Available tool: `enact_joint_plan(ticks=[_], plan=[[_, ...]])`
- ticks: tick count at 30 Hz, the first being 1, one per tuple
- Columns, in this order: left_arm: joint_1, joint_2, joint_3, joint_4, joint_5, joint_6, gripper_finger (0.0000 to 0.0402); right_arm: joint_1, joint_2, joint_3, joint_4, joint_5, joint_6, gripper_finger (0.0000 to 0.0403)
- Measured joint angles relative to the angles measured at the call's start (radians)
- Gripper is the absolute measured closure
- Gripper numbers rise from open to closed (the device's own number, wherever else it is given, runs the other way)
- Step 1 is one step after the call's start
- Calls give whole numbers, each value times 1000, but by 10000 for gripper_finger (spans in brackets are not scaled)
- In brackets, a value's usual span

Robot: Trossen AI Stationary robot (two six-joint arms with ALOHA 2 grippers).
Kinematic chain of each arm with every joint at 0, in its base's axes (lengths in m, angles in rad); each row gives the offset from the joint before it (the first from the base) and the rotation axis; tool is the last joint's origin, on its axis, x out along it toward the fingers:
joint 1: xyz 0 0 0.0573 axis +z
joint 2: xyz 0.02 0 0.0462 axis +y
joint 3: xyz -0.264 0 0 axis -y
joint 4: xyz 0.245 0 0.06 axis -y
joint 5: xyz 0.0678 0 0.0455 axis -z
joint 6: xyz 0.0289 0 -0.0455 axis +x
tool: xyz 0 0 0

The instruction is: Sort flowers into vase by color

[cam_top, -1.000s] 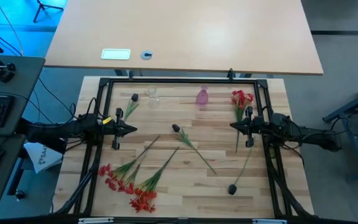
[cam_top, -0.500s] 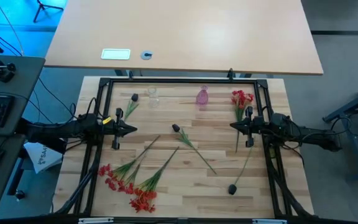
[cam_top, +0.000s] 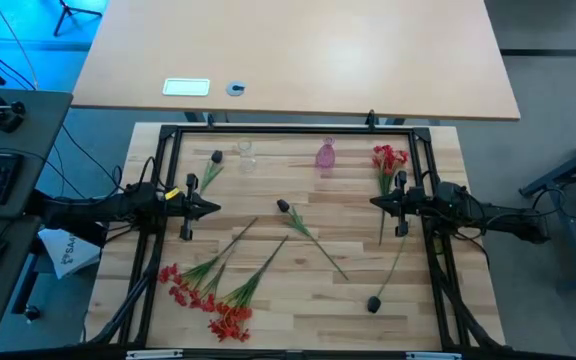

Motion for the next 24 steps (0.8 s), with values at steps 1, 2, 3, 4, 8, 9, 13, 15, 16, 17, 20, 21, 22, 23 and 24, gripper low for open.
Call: enact_joint_plan(ticks=[1,2,3,4,8,9,13,15,16,17,20,21,22,23,24], plan=[[0,0,0,0,0,0,402,0,0,0,0,0,0,402],[0,0,0,0,0,0,402,0,0,0,0,0,0,402],[0,0,0,0,0,0,401,0,0,0,0,0,0,402],[0,0,0,0,0,0,402,0,0,0,0,0,0,402],[0,0,0,0,0,0,402,0,0,0,0,0,0,402],[0,0,0,0,0,0,401,0,0,0,0,0,0,402],[0,0,0,0,0,0,401,0,0,0,6,-1,63,402],[0,0,0,0,0,0,401,0,0,0,72,-4,232,402],[0,0,0,0,0,0,401,0,0,0,134,-3,337,402],[0,0,0,0,0,0,402,0,0,0,209,4,452,402],[0,0,0,0,0,0,402,0,-1,0,394,46,761,402],[0,0,0,0,0,0,402,0,0,0,451,58,824,402],[0,0,0,0,0,0,402,0,0,0,500,72,856,402],[0,0,0,0,0,0,401,0,0,0,545,87,868,402],[0,0,0,0,0,0,402,0,1,0,599,100,871,402]])
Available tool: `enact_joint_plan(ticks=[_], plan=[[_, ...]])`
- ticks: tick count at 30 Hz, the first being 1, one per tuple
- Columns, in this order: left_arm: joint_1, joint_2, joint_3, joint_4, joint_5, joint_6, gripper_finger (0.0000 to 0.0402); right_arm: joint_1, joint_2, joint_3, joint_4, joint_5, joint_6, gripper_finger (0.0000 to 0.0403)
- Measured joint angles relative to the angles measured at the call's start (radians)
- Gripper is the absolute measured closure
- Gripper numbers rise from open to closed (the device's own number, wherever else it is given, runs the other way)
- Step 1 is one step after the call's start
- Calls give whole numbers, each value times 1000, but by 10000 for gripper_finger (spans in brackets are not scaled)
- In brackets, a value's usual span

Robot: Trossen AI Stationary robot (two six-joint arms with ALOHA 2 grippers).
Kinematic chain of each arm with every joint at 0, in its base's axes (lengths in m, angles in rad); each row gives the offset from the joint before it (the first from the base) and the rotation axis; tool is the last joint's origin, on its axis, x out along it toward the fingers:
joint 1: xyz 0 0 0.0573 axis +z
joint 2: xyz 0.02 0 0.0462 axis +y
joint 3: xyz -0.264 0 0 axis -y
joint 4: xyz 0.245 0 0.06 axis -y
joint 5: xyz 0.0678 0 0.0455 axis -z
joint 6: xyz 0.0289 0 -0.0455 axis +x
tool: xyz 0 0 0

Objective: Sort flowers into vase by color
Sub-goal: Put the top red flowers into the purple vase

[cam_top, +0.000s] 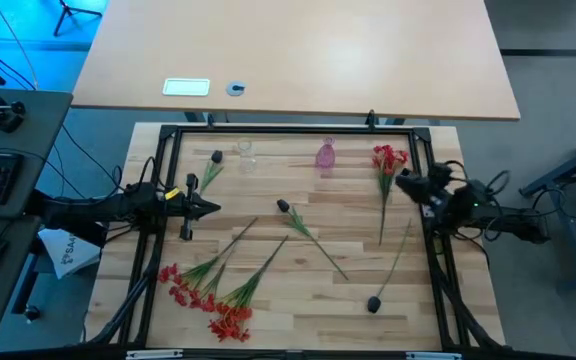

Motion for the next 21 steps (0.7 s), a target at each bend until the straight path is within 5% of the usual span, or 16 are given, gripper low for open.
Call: enact_joint_plan(ticks=[4,8,14,21], plan=[[0,0,0,0,0,0,401,0,20,54,201,45,-13,402],[0,0,0,0,0,0,402,0,94,232,138,11,-168,402],[0,0,0,0,0,0,401,0,313,567,-338,140,-378,402],[0,0,0,0,0,0,402,-21,617,848,-1034,497,-248,402]])
